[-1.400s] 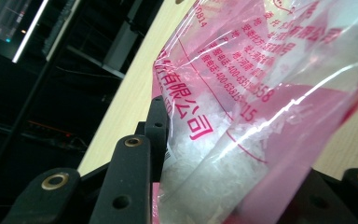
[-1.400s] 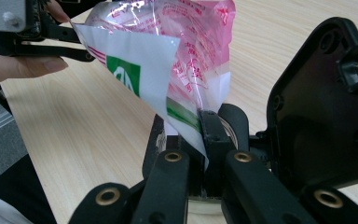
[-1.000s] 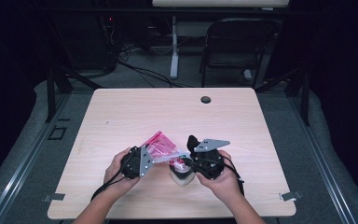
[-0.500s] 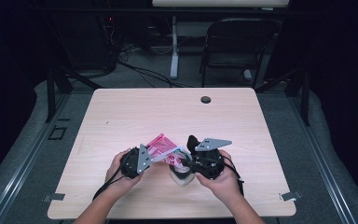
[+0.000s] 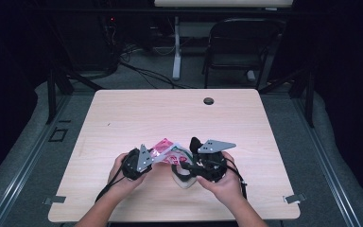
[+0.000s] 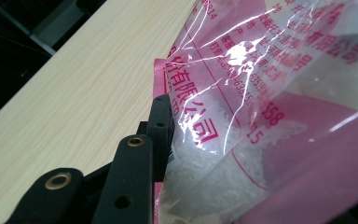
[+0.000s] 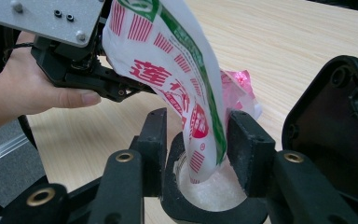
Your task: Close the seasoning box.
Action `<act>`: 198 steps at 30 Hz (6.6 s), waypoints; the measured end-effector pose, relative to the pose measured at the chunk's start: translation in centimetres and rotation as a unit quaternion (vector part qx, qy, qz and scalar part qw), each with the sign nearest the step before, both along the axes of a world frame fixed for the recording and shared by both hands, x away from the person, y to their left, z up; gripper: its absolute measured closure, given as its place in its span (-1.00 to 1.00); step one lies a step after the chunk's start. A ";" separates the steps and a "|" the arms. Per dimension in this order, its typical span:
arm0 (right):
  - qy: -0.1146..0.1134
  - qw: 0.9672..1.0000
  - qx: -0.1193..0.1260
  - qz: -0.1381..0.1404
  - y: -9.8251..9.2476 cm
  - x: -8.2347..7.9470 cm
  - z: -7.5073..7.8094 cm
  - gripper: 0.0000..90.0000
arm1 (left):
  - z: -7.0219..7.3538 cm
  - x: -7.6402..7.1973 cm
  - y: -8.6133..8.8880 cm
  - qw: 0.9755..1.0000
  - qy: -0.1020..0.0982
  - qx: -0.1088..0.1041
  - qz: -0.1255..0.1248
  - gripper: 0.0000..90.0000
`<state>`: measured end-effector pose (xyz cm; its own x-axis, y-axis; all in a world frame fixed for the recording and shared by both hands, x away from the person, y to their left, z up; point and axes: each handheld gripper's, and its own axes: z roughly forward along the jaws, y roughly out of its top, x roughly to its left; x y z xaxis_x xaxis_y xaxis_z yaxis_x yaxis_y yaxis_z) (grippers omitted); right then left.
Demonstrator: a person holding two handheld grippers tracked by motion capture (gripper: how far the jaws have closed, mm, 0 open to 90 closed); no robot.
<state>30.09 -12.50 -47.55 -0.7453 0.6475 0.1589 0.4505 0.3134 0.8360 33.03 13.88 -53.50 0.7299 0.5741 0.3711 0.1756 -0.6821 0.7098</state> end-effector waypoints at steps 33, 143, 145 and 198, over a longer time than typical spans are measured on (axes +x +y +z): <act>0.000 1.000 -0.004 -0.009 -0.2 0.3 -0.3 0.25 | -1.7 2.2 1.7 0.987 0.130 -0.093 0.025 0.56; 0.006 1.000 0.000 -0.011 0.0 0.4 -0.7 0.23 | -2.1 5.1 11.1 0.950 0.119 -0.091 0.274 0.26; 0.006 1.000 0.000 -0.011 0.0 0.4 -0.7 0.23 | -2.1 5.1 11.0 0.951 0.118 -0.093 0.269 0.17; -0.011 1.000 0.013 -0.012 -0.3 0.0 0.8 0.23 | -0.1 2.4 4.1 0.983 0.116 -0.087 0.117 -0.12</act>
